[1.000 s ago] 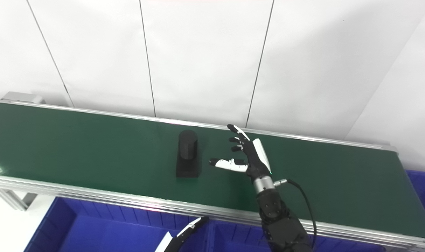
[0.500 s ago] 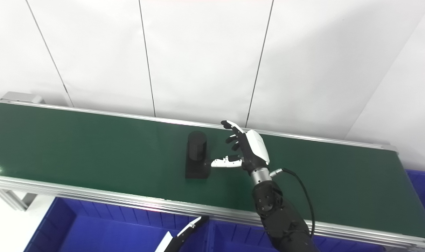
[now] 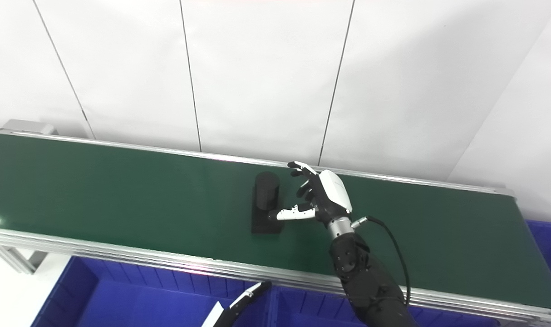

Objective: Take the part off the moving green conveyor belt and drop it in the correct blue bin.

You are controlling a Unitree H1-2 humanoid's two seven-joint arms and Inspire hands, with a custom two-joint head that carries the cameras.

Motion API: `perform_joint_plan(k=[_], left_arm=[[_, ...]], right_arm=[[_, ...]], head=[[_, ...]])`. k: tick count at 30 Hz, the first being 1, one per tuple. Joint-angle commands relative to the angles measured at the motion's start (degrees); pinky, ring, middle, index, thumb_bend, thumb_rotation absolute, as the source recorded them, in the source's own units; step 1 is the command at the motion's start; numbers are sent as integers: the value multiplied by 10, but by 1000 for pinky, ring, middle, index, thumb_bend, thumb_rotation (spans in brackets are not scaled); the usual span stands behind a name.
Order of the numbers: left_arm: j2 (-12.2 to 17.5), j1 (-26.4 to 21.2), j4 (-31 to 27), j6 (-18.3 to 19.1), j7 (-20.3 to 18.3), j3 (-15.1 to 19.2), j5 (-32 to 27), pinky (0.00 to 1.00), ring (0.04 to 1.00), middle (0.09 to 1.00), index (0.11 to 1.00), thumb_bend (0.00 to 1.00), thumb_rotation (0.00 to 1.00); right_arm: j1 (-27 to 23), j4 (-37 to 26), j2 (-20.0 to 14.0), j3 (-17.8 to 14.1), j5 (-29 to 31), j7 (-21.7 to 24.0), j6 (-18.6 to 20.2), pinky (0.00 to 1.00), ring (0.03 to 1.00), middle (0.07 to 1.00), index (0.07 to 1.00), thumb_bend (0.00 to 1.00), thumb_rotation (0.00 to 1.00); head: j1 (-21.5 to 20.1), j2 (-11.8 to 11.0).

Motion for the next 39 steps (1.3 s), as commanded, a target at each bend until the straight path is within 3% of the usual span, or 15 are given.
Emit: perform_joint_plan(k=[1, 6, 13, 20, 23, 27, 29, 39], left_arm=[[1, -1, -17, -10, 2, 3, 7, 915, 907, 912, 898, 897, 865], [3, 1, -22, -10, 0, 4, 7, 907, 907, 914, 901, 903, 870], [6, 3, -26, -10, -6, 5, 4, 926, 910, 916, 902, 891, 871], [7, 4, -26, -10, -8, 6, 8, 919, 910, 917, 904, 891, 875], [6, 4, -25, -10, -11, 9, 5, 919, 911, 917, 905, 889, 867], [5, 7, -26, -10, -16, 13, 4, 921, 912, 915, 903, 904, 865], [5, 8, -28, -10, -18, 15, 4, 927, 913, 915, 905, 897, 865], [7, 8, -31, -10, -19, 15, 8, 930, 921, 921, 918, 898, 874]], right_arm=[[-34, -22, -3, -2, 0, 2, 8, 404, 544, 754, 809, 944, 345], [-34, -20, -2, 0, -4, 5, 6, 432, 547, 677, 762, 899, 399], [-29, -28, 2, 2, -6, 21, 31, 365, 449, 536, 646, 696, 434], [-29, -31, 0, 8, -8, 27, 31, 287, 357, 451, 566, 625, 445], [-29, -30, 0, 9, -6, 31, 33, 261, 329, 434, 555, 591, 404], [-29, -25, 0, 11, -9, 29, 38, 227, 292, 413, 500, 516, 184], [-28, -26, -1, 14, -14, 29, 44, 227, 288, 393, 490, 507, 146], [-2, -62, -14, 20, -16, 29, 45, 225, 284, 373, 487, 506, 135]], head=[[0, 0], [-1, 2], [-3, 3], [-5, 3], [-5, 4], [-6, 4], [-6, 4], [-19, 10]])
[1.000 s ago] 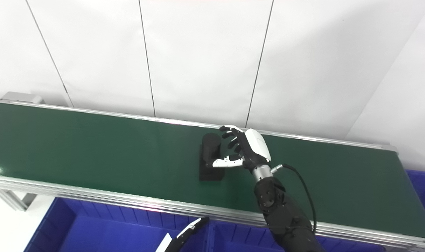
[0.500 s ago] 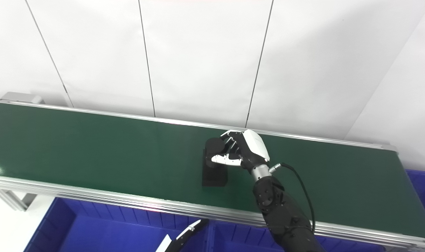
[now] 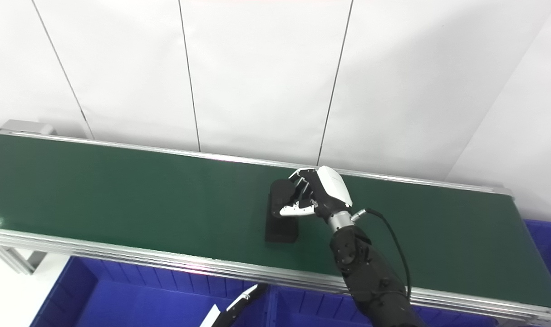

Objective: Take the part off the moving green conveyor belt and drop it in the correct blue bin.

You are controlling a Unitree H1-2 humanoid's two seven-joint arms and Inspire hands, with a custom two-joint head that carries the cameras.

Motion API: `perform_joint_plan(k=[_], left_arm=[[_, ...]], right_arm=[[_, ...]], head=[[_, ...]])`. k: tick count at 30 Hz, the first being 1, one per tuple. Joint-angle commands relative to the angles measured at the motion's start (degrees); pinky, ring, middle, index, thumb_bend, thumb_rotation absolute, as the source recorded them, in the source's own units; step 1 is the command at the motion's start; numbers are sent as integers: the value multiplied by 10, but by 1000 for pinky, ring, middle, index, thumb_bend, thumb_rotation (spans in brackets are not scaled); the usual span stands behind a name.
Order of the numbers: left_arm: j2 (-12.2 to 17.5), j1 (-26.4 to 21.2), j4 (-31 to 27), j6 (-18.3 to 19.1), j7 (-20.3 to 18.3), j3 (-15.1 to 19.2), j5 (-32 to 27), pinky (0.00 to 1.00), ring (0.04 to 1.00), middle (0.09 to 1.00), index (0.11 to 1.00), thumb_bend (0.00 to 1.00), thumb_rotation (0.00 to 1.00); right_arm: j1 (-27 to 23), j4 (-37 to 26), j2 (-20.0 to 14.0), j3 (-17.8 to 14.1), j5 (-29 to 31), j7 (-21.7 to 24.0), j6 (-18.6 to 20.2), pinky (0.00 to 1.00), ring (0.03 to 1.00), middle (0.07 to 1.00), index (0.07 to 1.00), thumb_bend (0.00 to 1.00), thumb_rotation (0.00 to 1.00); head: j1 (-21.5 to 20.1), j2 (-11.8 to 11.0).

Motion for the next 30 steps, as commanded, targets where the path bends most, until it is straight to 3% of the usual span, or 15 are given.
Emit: perform_joint_plan(k=[1, 9, 19, 28, 30], left_arm=[[2, -4, -21, -11, 6, 1, 13, 930, 922, 921, 918, 908, 876], [-5, -3, -22, -11, -1, 7, 11, 935, 924, 923, 914, 913, 866], [3, -7, -37, -11, 18, 1, 21, 982, 954, 946, 956, 858, 907], [4, 5, -62, -11, -40, 38, -15, 1000, 1000, 999, 999, 852, 985], [4, 13, -75, -11, -57, 56, -24, 1000, 1000, 1000, 1000, 836, 997]], right_arm=[[2, -33, -2, 0, 0, 2, -6, 224, 283, 373, 487, 506, 135], [69, -158, -26, -34, 31, 17, -22, 205, 264, 367, 487, 506, 133], [145, -323, -33, -79, 44, 31, 3, 204, 260, 359, 487, 503, 138], [180, -424, -37, -96, 35, 65, 50, 203, 261, 364, 486, 503, 138], [189, -445, -35, -98, 32, 70, 61, 200, 258, 360, 485, 503, 140]], head=[[-2, 2], [-15, 13], [-107, 34], [-194, 85], [-245, 108]])
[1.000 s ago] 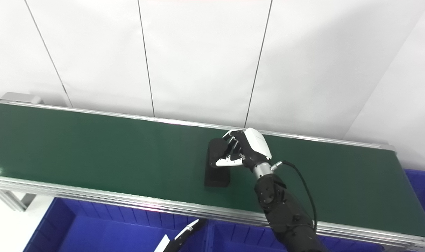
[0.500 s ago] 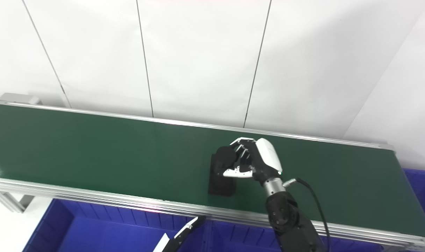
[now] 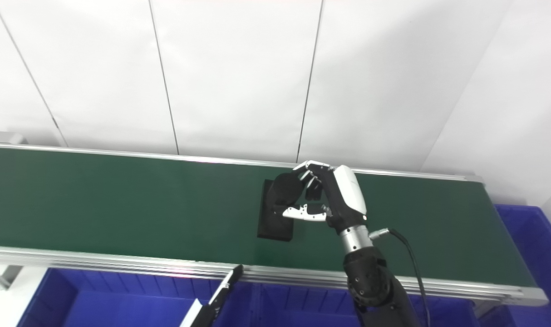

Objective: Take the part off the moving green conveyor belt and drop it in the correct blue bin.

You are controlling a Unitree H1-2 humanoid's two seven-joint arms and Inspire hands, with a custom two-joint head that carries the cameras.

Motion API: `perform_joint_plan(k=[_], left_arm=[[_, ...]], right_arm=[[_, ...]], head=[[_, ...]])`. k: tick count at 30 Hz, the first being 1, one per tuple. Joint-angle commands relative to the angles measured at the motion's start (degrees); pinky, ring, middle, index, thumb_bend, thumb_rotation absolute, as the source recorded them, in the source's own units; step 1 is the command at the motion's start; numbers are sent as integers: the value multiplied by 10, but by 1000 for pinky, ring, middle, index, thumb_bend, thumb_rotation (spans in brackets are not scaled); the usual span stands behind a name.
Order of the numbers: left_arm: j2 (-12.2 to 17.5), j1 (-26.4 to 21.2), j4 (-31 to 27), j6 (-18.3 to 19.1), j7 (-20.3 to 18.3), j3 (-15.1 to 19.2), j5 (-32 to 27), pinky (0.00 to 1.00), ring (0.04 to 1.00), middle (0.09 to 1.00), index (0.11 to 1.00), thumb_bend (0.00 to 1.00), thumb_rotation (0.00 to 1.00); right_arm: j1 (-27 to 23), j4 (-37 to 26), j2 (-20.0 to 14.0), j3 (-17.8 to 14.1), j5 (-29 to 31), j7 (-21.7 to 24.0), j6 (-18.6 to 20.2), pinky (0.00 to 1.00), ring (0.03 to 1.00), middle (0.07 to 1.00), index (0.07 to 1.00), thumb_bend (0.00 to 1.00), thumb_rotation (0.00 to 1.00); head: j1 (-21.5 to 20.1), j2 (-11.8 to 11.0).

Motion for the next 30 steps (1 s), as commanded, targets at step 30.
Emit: perform_joint_plan(k=[30], left_arm=[[-46, 59, -204, -10, -256, 236, -51, 948, 962, 958, 1000, 694, 975]], right_arm=[[250, -276, -54, -54, -71, 74, 116, 208, 267, 355, 484, 506, 132]], head=[[-152, 150]])
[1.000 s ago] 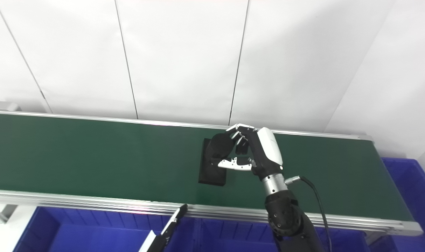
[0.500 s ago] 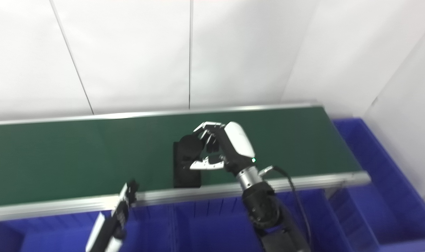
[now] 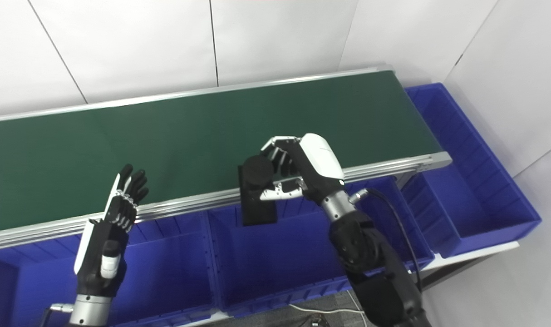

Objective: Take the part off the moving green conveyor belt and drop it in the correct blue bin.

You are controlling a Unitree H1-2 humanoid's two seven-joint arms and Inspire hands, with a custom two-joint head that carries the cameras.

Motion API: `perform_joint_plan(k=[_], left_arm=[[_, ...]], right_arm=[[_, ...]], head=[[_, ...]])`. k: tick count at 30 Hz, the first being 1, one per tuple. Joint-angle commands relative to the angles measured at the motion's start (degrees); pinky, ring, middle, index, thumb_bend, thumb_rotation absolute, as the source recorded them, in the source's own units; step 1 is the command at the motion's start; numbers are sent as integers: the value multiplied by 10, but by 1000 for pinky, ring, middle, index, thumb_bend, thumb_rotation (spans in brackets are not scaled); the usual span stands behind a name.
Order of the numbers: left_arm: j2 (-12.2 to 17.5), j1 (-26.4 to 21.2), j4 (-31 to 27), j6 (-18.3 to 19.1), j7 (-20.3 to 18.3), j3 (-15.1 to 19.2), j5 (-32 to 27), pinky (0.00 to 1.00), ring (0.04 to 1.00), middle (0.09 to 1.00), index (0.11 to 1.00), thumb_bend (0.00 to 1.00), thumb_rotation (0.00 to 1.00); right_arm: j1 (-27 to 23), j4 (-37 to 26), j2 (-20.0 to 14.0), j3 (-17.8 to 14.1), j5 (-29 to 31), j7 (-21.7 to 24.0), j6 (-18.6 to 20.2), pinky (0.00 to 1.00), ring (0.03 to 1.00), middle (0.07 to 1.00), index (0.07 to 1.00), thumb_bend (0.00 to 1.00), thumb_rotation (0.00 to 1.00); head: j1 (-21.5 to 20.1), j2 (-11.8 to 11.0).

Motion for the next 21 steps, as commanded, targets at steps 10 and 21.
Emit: perform_joint_plan(k=[10, 21], left_arm=[[-24, -6, -23, -12, -24, 19, 16, 934, 957, 955, 1000, 682, 990], [-27, 3, -29, -12, -29, 22, 28, 931, 958, 954, 1000, 697, 997]], right_arm=[[50, -30, -35, 12, -78, 32, 6, 234, 296, 377, 486, 506, 135], [52, 61, -49, 57, -123, 20, -24, 255, 319, 402, 517, 513, 34]], head=[[14, 4], [41, -6]])
